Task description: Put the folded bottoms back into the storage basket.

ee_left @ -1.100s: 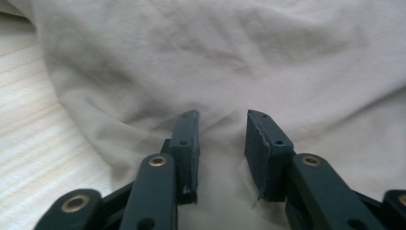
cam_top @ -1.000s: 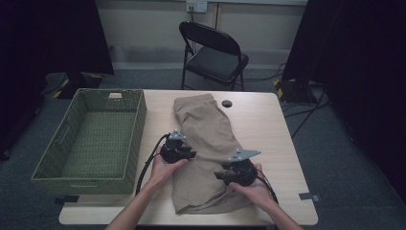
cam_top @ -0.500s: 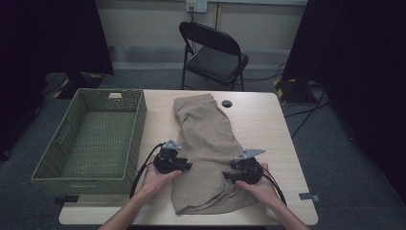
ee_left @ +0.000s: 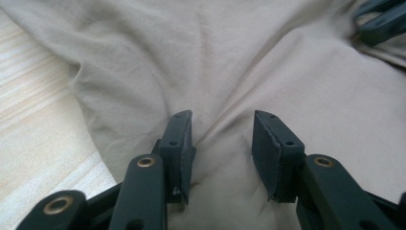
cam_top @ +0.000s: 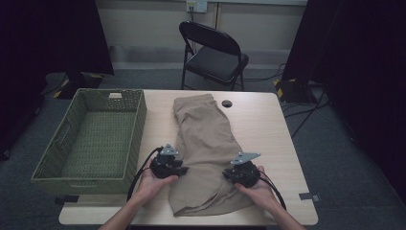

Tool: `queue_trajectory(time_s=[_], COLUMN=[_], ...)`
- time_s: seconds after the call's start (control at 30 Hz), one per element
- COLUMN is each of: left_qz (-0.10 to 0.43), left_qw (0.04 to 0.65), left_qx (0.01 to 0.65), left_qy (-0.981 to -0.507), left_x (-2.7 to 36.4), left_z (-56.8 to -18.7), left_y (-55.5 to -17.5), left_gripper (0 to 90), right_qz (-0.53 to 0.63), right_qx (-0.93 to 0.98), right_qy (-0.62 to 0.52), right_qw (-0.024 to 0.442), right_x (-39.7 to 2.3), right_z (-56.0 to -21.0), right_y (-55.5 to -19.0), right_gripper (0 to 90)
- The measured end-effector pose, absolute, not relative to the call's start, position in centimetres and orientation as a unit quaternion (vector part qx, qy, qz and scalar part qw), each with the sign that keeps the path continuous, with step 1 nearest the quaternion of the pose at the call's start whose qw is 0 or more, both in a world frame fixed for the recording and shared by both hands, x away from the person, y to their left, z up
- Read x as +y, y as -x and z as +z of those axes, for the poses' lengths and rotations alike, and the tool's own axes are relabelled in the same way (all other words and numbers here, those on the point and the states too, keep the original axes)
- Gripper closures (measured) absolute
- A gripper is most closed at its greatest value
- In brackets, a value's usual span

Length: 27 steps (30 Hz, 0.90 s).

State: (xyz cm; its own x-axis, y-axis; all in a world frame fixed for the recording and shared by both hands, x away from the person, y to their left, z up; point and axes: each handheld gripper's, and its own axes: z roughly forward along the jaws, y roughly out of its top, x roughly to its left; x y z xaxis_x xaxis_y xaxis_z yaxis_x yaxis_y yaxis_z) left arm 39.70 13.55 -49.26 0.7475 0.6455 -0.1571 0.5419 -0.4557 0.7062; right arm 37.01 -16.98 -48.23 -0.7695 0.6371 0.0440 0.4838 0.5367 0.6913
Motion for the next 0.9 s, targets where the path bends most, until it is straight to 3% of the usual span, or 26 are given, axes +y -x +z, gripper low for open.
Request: queue_trajectory(time_s=[0.4,0.53,0.73,0.9], left_qz=[0.068,0.063,0.066,0.065], left_qw=[0.391,0.39,0.388,0.39], left_qx=[0.358,0.364,0.365,0.364], left_qy=[-0.845,-0.844,-0.844,-0.843], left_x=[13.8,13.9,13.7,13.7], left_z=[-49.3,-49.3,-49.2,-49.3], left_y=[-40.0,-40.0,-39.9,-39.9], left_gripper=[59.0,57.7,53.2,52.5], right_qz=[0.385,0.385,0.415,0.412], right_qx=[0.862,0.859,0.846,0.853], right_qy=[-0.315,-0.324,-0.318,-0.304], right_qw=[0.098,0.097,0.104,0.101], right_x=[-21.7,-23.1,-22.4,-19.9], right_z=[-46.1,-46.0,-45.0,-45.2], right_y=[-31.5,-30.2,-30.9,-32.7], right_gripper=[83.0,70.1,67.3,71.1])
